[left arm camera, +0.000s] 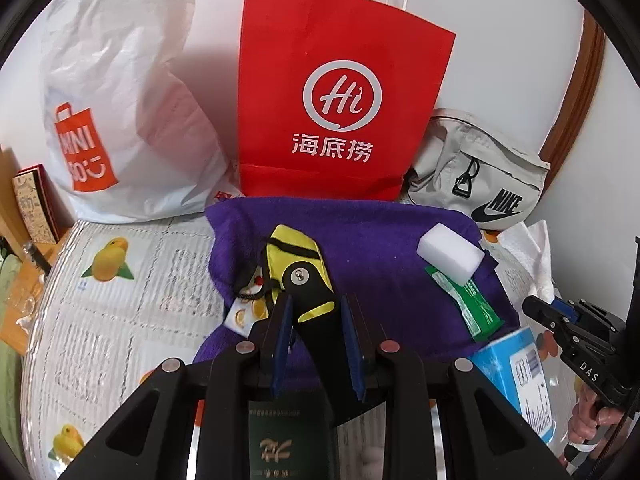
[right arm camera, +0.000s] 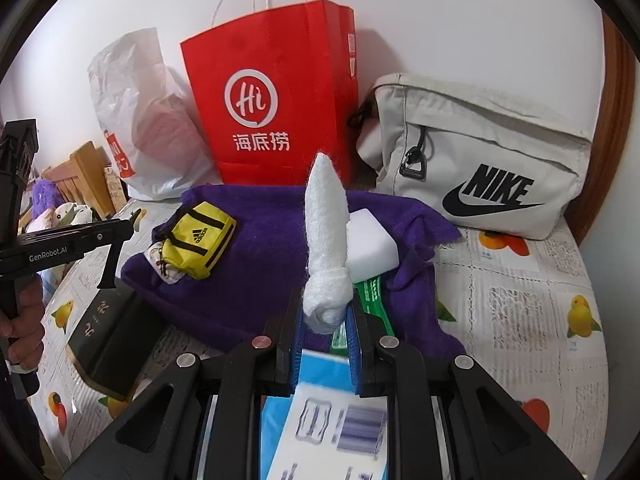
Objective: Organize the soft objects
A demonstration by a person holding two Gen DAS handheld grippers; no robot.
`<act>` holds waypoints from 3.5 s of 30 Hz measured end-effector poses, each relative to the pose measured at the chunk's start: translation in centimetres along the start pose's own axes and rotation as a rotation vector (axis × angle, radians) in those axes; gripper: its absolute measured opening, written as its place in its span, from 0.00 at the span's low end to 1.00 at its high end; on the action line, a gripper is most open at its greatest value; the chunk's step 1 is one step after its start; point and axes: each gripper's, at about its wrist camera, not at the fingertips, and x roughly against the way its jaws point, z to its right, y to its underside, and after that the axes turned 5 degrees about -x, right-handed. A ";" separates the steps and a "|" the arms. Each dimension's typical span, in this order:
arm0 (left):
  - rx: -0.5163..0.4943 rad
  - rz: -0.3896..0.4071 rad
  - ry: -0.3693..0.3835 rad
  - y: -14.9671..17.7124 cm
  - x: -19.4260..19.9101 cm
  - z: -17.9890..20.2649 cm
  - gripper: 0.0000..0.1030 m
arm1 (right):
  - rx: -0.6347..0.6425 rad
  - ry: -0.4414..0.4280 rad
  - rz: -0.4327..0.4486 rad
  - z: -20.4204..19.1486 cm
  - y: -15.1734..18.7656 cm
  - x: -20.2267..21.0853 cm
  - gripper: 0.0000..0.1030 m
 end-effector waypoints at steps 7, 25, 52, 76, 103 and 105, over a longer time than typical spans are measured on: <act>-0.010 -0.022 0.011 -1.2 -2.2 0.4 0.23 | 0.008 -0.003 -0.044 0.7 -0.8 -2.6 0.19; -0.001 -0.107 -0.001 -1.1 -6.6 -0.1 0.24 | -0.004 -0.012 -0.190 1.9 -0.4 -7.2 0.19; 0.045 -0.041 -0.073 1.5 1.7 -2.2 0.40 | -0.054 0.016 0.015 1.0 1.1 3.0 0.69; 0.059 -0.055 -0.043 13.5 10.7 -2.1 0.50 | 0.019 -0.076 -0.041 -8.3 13.7 9.6 0.65; 0.064 -0.132 -0.015 19.0 8.6 -5.6 0.50 | 0.055 0.002 -0.077 -11.5 12.2 2.9 0.07; 0.037 -0.132 0.006 19.2 8.7 -4.6 0.50 | 0.054 -0.017 -0.043 -11.6 11.9 4.7 0.07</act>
